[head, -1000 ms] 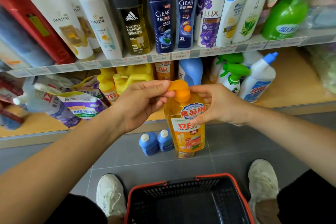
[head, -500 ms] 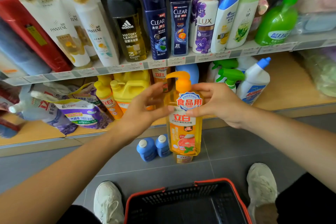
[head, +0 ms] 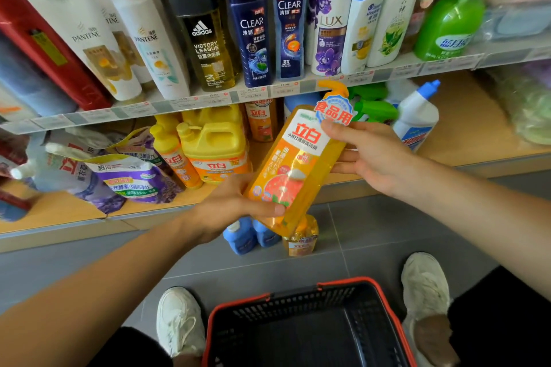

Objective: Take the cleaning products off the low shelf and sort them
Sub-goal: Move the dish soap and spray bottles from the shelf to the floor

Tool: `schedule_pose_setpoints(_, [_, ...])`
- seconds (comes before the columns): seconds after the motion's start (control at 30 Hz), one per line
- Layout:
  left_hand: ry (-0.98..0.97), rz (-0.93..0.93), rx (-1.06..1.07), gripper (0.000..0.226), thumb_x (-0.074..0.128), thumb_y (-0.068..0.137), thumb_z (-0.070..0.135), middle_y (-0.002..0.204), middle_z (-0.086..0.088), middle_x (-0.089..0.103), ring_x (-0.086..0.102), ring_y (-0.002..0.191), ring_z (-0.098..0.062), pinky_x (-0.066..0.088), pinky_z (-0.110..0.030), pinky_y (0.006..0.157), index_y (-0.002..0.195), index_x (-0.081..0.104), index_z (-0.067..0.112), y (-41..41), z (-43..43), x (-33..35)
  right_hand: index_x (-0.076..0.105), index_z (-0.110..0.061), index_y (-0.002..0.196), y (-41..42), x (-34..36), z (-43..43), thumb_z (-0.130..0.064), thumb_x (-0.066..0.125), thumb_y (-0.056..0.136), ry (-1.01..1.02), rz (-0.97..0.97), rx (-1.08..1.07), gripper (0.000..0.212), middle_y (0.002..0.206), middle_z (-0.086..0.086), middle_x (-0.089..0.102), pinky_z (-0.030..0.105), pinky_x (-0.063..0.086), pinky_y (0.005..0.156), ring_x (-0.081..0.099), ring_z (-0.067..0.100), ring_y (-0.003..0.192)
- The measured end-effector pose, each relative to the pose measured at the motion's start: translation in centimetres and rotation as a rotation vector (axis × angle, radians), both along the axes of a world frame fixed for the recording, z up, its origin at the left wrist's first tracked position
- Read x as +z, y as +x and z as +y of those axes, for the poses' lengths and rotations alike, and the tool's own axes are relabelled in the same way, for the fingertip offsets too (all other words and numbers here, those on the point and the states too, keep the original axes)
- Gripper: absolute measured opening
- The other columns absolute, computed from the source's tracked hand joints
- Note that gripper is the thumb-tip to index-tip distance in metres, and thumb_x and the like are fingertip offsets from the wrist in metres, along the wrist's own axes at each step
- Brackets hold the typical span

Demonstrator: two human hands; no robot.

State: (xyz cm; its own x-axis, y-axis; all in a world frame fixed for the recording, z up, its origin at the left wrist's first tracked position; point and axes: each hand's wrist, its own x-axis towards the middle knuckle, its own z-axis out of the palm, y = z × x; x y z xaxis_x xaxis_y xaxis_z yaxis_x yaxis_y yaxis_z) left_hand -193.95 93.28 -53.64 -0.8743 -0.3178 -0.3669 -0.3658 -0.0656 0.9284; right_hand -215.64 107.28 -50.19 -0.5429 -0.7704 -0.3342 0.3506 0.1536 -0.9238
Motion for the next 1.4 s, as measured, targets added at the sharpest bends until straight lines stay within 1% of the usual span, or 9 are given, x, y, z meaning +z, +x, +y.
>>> schedule_pose_setpoints(0.2, [0.006,0.107,0.338,0.084,0.098,0.048,0.029,0.105,-0.001,0.078,0.075,0.097,-0.021,0.059,-0.027,0.071,0.122,0.063,0.008,0.2,0.3,0.4,0.073,-0.015,0.096,0.8,-1.4,1.2,-0.044,0.072,0.089,0.213,0.236,-0.042,0.03,0.095,0.013,0.077,0.042,0.064,0.07,0.077,0.027,0.078])
schedule_pose_setpoints(0.33, [-0.479,0.051,0.402,0.085,0.1,0.046,0.036,0.091,0.027,0.072,0.067,0.086,0.011,0.054,-0.012,0.063,0.123,0.062,0.029,0.6,-0.1,1.3,0.072,-0.015,0.062,-0.2,-1.3,2.2,-0.048,0.075,0.083,0.321,1.019,-0.042,0.039,0.051,-0.001,0.067,0.031,0.059,0.056,0.067,0.012,0.048])
schedule_pose_setpoints(0.4, [-0.707,0.021,0.345,0.087,0.097,0.046,0.051,0.103,0.028,0.065,0.06,0.094,0.014,0.054,-0.014,0.07,0.124,0.062,0.037,0.7,0.1,1.9,0.07,-0.022,0.066,0.1,-0.6,2.1,-0.047,0.079,0.077,0.179,1.223,-0.032,0.029,0.057,-0.011,0.064,0.024,0.047,0.056,0.062,0.005,0.055])
schedule_pose_setpoints(0.43, [-0.773,0.025,0.303,0.086,0.092,0.045,0.058,0.108,0.028,0.063,0.059,0.098,0.014,0.054,-0.016,0.073,0.124,0.062,0.039,0.6,0.3,2.1,0.072,-0.024,0.081,0.5,-0.4,1.9,-0.047,0.083,0.073,0.113,1.196,0.067,0.026,0.071,-0.015,0.067,0.022,0.046,0.062,0.063,0.003,0.065])
schedule_pose_setpoints(0.53, [-0.843,0.08,0.202,0.083,0.088,0.045,0.06,0.106,0.028,0.065,0.061,0.097,0.008,0.053,-0.019,0.078,0.121,0.063,0.041,0.4,1.6,2.8,0.053,-0.026,0.141,1.4,-1.0,1.1,-0.052,0.089,0.063,0.159,1.208,0.532,0.09,0.13,-0.011,0.057,0.027,0.041,0.102,0.05,0.005,0.12])
schedule_pose_setpoints(0.6, [-0.855,0.142,0.143,0.082,0.092,0.046,0.057,0.105,0.028,0.067,0.062,0.098,0.006,0.05,-0.016,0.078,0.121,0.063,0.042,0.2,2.6,3.0,0.035,-0.028,0.154,1.7,-1.5,0.9,-0.055,0.09,0.059,0.179,1.19,0.727,0.112,0.15,-0.01,0.045,0.026,0.033,0.113,0.04,0.003,0.136])
schedule_pose_setpoints(0.77, [-0.861,0.248,0.059,0.082,0.095,0.054,0.05,0.116,0.016,0.069,0.065,0.11,-0.009,0.055,-0.036,0.089,0.128,0.061,0.04,0.3,3.3,3.0,0.048,-0.04,0.138,1.7,-2.1,1.0,-0.042,0.095,0.059,0.024,0.941,0.777,0.092,0.121,-0.032,0.063,0.013,0.046,0.096,0.058,-0.011,0.116])
schedule_pose_setpoints(1.03, [-1.065,0.488,-0.085,0.056,0.069,0.093,0.024,0.156,-0.009,0.043,0.036,0.149,-0.022,0.035,-0.041,0.12,0.144,0.052,0.006,0.1,2.7,2.6,0.058,-0.016,0.134,1.7,-2.4,1.2,-0.023,0.098,0.058,0.003,0.832,0.528,0.086,0.12,-0.008,0.07,0.036,0.053,0.101,0.066,0.004,0.112])
schedule_pose_setpoints(1.4, [-1.243,0.595,0.155,0.024,0.072,0.092,0.029,0.109,-0.001,0.076,0.07,0.108,-0.018,0.057,-0.04,0.086,0.102,0.079,0.007,0.7,2.0,2.4,0.062,-0.021,0.131,1.7,-2.8,1.1,-0.017,0.096,0.062,-0.068,0.746,0.403,0.077,0.114,-0.012,0.073,0.031,0.056,0.095,0.069,0.006,0.107])
